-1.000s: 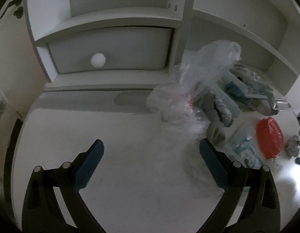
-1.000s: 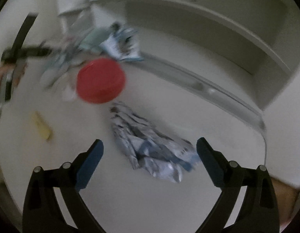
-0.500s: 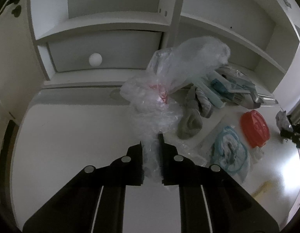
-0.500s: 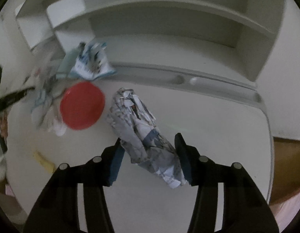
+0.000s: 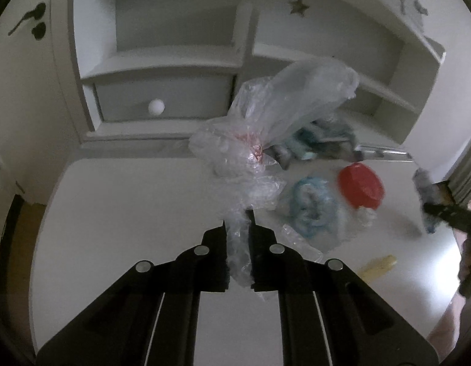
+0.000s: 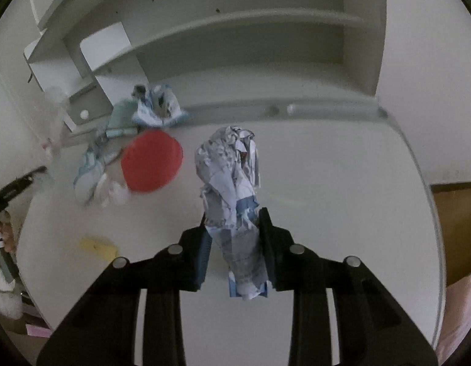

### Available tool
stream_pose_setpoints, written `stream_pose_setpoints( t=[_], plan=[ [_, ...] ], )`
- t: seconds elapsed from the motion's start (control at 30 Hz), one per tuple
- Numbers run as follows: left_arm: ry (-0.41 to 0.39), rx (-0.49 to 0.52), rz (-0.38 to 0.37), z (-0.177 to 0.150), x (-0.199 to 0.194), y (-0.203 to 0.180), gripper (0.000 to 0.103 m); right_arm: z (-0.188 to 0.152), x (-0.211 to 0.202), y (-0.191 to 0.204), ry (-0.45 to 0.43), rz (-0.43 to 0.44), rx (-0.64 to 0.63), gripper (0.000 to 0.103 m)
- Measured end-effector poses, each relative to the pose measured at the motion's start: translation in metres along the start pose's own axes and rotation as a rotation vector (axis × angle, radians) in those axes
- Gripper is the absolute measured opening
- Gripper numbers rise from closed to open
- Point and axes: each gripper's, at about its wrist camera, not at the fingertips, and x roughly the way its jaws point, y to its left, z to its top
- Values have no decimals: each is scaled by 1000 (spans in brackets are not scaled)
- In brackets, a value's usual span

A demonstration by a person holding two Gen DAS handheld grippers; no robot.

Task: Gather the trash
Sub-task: 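Grasp the clear plastic bag with the left gripper while the right grasps crumpled foil paper, then carry both items over the black bin and open both grippers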

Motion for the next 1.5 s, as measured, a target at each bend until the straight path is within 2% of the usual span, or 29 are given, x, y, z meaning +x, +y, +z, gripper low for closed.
stream_pose_setpoints(
  t=[0.17,0.3,0.43,0.53,0.57,0.63,0.73,0.8,0.87,0.93,1.0,1.07,1.1,1.13,1.2,1.23,1.3,1.4,1.5],
  plan=[
    [-25,36,-29,-6,-24,-32,7,-12,-15,-7,-48,34,55,30],
    [-41,117,-113,-9,-40,-87,7,-24,-66,-26,-127,44,84,30],
    [-35,258,-250,-17,-44,-178,7,-56,-128,-67,-202,5,139,30],
    [0,396,-389,-34,-43,-268,7,-95,-174,-110,-246,-42,219,30],
    [23,461,-461,-46,-43,-312,7,-116,-196,-132,-266,-83,261,30],
    [55,544,-548,-63,-46,-364,7,-146,-223,-161,-292,-143,327,30],
    [138,697,-729,-107,-59,-461,7,-209,-262,-217,-324,-213,486,30],
    [189,764,-793,-134,-61,-502,7,-253,-272,-254,-313,-238,606,30],
    [284,822,-840,-172,-50,-544,7,-288,-264,-282,-270,-259,690,30],
    [365,867,-828,-209,-28,-571,7,-323,-241,-309,-202,-252,777,30],
    [438,899,-786,-243,2,-587,7,-358,-204,-334,-108,-235,861,30],
    [548,932,-704,-285,49,-600,7,-385,-163,-352,-9,-221,926,30],
    [577,942,-666,-297,66,-603,7,-400,-136,-358,56,-206,959,30],
    [620,957,-599,-315,95,-605,7,-414,-110,-362,119,-184,987,30],
    [686,951,-526,-331,133,-603,7,-432,-78,-365,194,-142,1023,30],
    [737,928,-500,-338,155,-600,7,-438,-70,-367,205,-131,1044,30],
    [791,892,-498,-344,173,-601,7,-443,-69,-373,190,-129,1077,30],
    [800,868,-500,-346,185,-603,7,-442,-69,-378,165,-127,1103,30],
    [761,845,-522,-343,180,-611,7,-442,-67,-375,131,-98,1128,31]
  ],
)
